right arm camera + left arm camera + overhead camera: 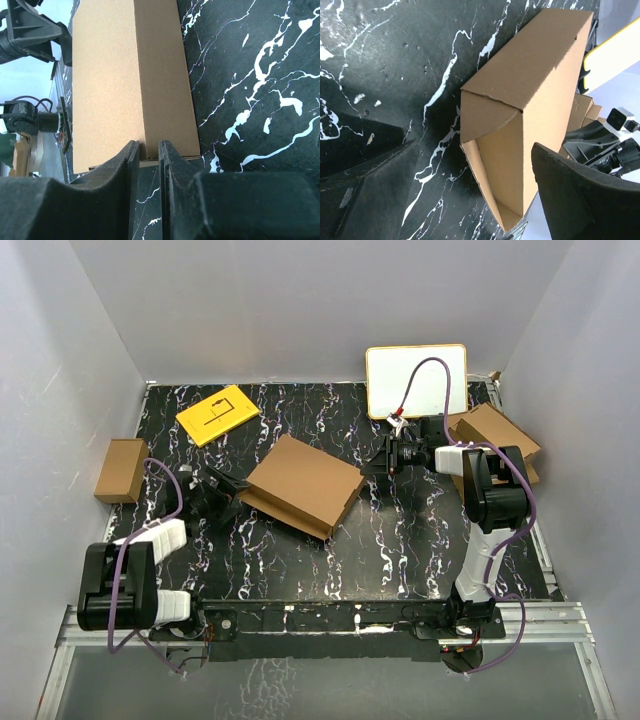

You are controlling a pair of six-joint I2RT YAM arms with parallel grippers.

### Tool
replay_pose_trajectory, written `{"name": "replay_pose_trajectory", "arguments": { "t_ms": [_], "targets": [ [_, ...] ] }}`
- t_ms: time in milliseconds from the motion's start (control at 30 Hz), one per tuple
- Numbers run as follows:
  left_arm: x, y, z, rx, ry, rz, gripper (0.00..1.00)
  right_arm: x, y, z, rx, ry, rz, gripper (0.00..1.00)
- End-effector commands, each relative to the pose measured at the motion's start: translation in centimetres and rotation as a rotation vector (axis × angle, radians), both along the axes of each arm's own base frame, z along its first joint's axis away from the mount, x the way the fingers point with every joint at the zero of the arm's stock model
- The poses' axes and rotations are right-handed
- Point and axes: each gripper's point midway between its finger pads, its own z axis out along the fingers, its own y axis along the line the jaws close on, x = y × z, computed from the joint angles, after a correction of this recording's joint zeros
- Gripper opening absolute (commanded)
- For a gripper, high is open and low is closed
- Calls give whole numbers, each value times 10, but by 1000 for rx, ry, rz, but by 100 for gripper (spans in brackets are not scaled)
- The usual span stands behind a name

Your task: Fold the paper box

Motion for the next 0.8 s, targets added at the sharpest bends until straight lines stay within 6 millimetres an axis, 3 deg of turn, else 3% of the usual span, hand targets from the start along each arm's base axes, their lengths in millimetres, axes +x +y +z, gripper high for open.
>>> {"name": "replay_pose_trajectory", "arguments": {
  "t_ms": [0,333,767],
  "targets": [
    [23,5,12,11,-42,30,89,-1,1,-20,-53,17,-4,24],
    [40,6,5,9,-13,30,82,-1,2,-22,-56,21,0,24],
    [42,1,-2,-23,12,18,57,-2,5,-25,-64,26,8,23]
  ]
}}
